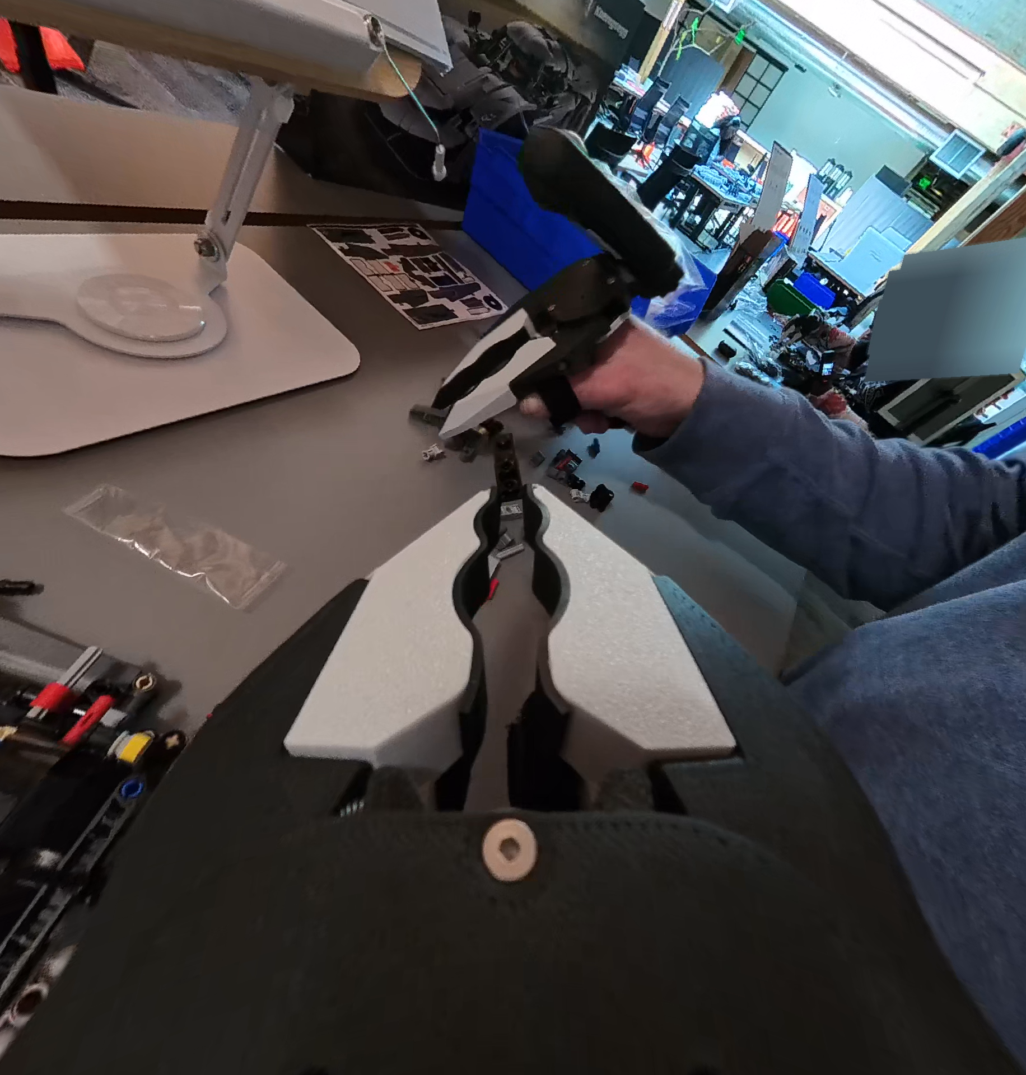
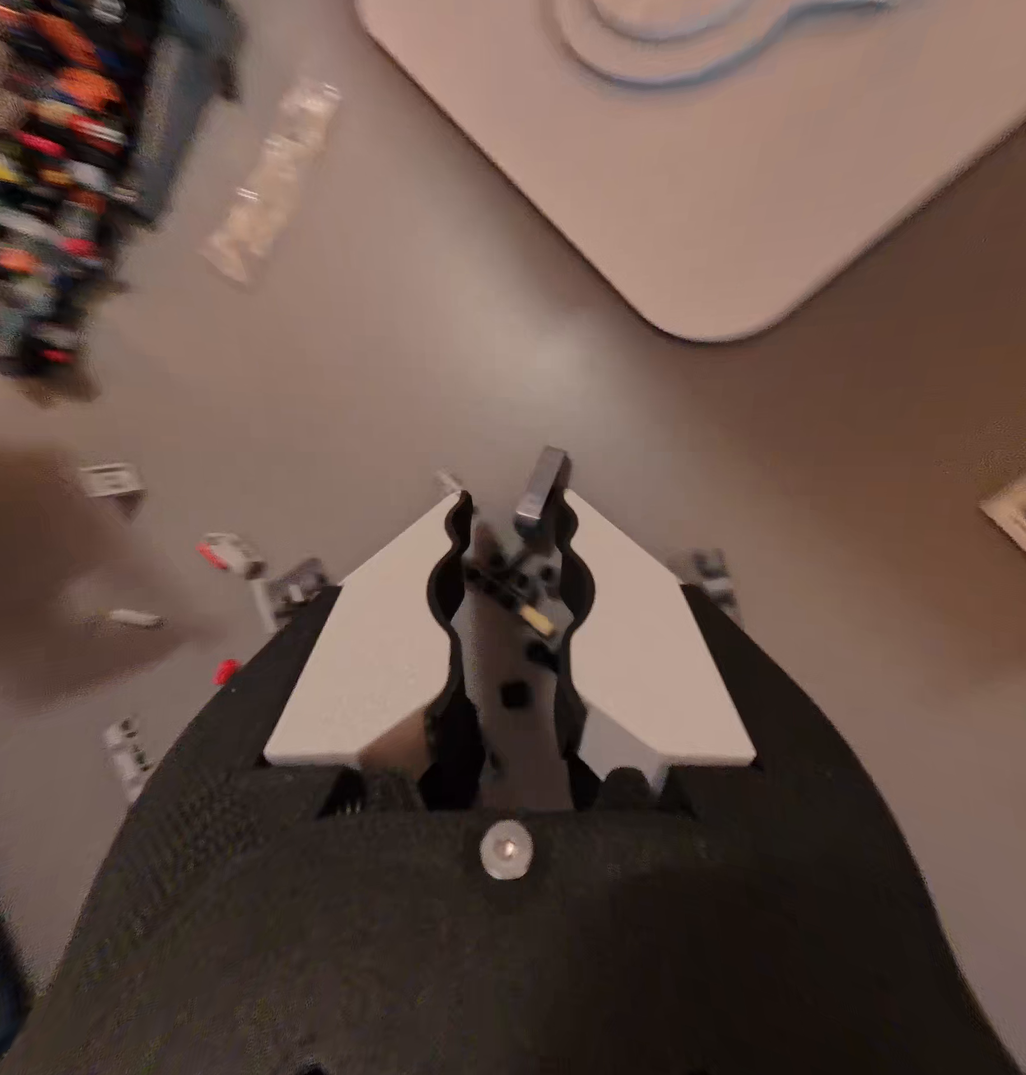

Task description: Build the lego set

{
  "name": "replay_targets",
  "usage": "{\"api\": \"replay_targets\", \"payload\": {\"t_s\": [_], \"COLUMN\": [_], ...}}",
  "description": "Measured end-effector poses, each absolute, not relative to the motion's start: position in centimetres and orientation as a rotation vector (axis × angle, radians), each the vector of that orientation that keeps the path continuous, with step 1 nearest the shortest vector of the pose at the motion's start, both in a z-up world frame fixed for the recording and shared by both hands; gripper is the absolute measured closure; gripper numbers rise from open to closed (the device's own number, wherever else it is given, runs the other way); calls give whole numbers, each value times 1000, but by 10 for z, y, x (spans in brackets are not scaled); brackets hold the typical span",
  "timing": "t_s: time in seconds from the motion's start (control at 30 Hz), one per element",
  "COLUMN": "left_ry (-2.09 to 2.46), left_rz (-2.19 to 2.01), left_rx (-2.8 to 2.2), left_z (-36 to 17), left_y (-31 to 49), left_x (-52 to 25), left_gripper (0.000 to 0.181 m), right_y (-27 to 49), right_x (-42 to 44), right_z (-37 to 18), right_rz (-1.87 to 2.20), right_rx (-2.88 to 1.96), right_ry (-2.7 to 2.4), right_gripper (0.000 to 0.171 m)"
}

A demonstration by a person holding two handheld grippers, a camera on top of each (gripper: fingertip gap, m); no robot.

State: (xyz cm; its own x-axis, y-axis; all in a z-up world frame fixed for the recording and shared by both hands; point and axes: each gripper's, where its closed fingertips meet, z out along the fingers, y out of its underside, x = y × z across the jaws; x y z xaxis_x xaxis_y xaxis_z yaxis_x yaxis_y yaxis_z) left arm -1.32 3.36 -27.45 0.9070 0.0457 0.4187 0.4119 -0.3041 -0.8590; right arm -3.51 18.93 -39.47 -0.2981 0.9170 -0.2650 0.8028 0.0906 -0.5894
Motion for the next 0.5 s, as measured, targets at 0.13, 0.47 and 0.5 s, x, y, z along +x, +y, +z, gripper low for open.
{"api": "replay_targets", "payload": {"t_s": [0.13,0.47,0.5], "left_ry": [-355,-358,-355], "left_rz": [-363,-356,-356], "left_rx": [-1838,-1869,-1873], "left_z": [-271,-280,-281], "left_y": [29,28,29], "left_x": [-14,-7,-7], "left_gripper": [176,176,176], "right_y": [182,195,198], "right_x": [-36,49,60], "right_z": [-379,-351,-352], "right_rz": [1115,1090,1069], "right_rx": [-1691,-1554,-1544], "right_ry": [-2208,-2239,-2240], "right_gripper": [143,149,150]}}
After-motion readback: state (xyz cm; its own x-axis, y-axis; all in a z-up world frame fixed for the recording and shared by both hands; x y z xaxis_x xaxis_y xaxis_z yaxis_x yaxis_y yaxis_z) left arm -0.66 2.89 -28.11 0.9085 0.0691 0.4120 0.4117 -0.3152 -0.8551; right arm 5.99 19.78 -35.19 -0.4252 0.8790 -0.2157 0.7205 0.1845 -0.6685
